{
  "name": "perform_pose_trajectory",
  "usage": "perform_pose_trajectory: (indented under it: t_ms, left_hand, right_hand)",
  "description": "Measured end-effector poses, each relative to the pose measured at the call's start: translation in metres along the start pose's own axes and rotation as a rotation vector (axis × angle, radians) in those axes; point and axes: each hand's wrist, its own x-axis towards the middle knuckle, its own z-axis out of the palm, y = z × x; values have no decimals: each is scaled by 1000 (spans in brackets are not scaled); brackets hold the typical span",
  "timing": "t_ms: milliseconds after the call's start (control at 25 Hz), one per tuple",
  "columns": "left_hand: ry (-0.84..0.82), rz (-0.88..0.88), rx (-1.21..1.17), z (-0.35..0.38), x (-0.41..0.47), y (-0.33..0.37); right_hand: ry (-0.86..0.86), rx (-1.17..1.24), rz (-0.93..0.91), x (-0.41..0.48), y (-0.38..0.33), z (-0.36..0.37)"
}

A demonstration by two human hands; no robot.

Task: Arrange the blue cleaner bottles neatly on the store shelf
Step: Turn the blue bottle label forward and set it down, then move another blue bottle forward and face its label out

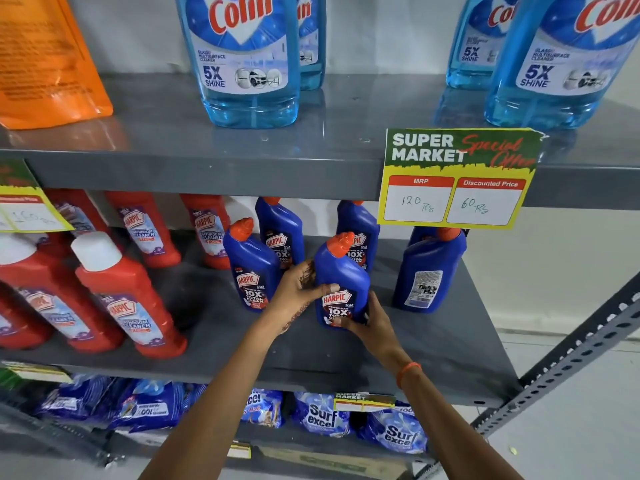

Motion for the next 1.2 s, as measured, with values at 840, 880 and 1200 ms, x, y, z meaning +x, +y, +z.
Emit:
perform_pose_trajectory:
  t_ms: [840,880,1200]
  left_hand:
    - [76,60,295,156,75,30]
    - [156,74,281,161,69,30]
    - [270,46,-119,173,35,50]
  right_hand:
    - [429,-135,71,2,7,-111]
    - [436,-163,30,-2,8,-113]
    - [379,-5,-139,-38,-21,-111]
